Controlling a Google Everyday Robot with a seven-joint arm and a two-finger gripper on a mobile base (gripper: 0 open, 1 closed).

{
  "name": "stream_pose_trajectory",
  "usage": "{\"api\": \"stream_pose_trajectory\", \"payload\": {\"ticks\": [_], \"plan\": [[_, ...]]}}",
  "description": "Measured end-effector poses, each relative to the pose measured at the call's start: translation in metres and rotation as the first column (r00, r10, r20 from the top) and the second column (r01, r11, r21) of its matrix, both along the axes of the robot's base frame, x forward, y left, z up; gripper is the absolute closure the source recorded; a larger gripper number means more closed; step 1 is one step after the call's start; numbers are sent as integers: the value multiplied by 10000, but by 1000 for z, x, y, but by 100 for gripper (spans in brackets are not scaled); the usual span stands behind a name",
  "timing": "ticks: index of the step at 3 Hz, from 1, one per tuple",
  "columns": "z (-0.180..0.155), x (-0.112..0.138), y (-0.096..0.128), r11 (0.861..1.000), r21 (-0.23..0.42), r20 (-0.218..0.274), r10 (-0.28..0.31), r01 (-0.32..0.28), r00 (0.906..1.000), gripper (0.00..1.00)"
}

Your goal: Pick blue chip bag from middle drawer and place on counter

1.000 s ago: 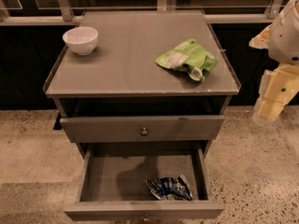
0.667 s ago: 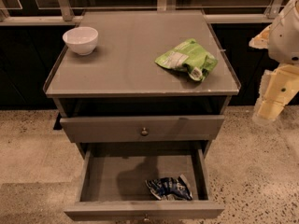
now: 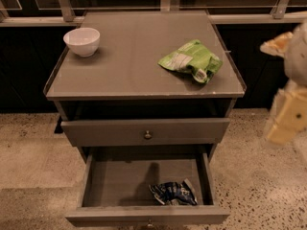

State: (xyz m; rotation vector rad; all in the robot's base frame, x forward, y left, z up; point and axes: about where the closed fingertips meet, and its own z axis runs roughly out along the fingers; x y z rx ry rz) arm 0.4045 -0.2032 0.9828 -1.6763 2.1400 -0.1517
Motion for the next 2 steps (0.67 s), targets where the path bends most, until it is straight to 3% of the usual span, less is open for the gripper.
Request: {"api": "stream_pose_trajectory", "payload": {"ticks": [1,2], "plan": [[-41,-33,0,9955,930,410,130,-167,9991,0],[-127,-39,13,9667,2535,140,326,-350,9994,0]]}}
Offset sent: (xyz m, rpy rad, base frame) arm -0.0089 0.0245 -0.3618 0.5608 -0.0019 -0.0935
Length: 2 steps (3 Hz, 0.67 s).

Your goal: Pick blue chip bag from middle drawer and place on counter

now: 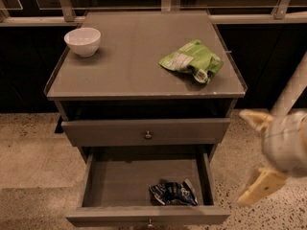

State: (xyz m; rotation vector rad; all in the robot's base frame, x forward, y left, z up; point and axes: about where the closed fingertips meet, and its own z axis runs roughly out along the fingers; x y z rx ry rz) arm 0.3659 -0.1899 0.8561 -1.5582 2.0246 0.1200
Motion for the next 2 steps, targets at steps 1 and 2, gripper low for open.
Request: {"api": "stream_pose_trajectory", "payload": {"ticks": [1,2], "plan": [[-54,-1,7,9962,850,-323,-157,184,9994,0],[-54,-1,7,9962,848,-324,-163,190,9993,0]]}}
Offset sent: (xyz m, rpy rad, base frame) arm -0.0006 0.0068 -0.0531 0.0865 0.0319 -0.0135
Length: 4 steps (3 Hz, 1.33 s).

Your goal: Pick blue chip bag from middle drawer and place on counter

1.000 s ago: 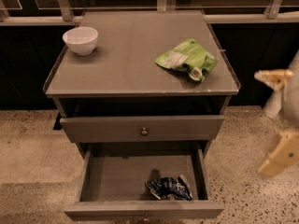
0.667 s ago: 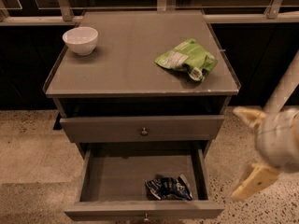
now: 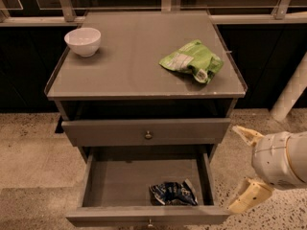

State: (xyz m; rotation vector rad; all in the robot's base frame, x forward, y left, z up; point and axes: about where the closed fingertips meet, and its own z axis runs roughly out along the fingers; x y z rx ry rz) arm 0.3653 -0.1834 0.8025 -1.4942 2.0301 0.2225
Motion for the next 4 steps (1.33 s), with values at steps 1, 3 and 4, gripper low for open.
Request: {"api": "stream_pose_trajectory", "payload": {"ticks": [1,3,4], "plan": [[-26,1,2,9987,430,-797,-238,273,9965,0],[-131,27,26,9676,2498,-2359,229,378,9715,0],[-168,46,41,9512,3049,-2514,331,467,9673,0]]}}
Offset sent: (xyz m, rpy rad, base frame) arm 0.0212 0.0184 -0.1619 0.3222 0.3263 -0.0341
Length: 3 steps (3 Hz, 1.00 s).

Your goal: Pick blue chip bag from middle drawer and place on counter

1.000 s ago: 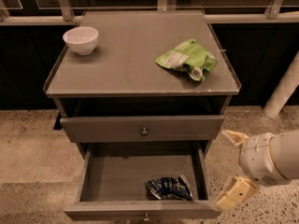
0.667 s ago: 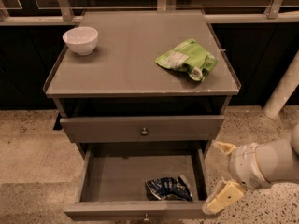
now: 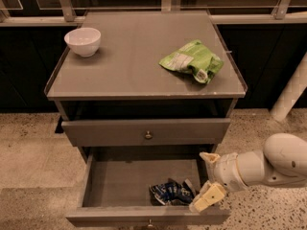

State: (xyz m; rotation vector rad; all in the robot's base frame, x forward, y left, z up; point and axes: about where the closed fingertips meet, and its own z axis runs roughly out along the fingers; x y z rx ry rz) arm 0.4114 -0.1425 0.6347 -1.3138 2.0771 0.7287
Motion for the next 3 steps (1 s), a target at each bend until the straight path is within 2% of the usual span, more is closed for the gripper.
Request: {"api": "stream_pose_trajectory", "payload": {"ticks": [1,2,3], "plan": [[-8,1,1,10000,88,-99,-37,38,9999,0],[-19,4,-1,9983,379,-216,-443,451,9988,0],[-40,26,0,9932,868,-180,-767,780,9969,0]]}}
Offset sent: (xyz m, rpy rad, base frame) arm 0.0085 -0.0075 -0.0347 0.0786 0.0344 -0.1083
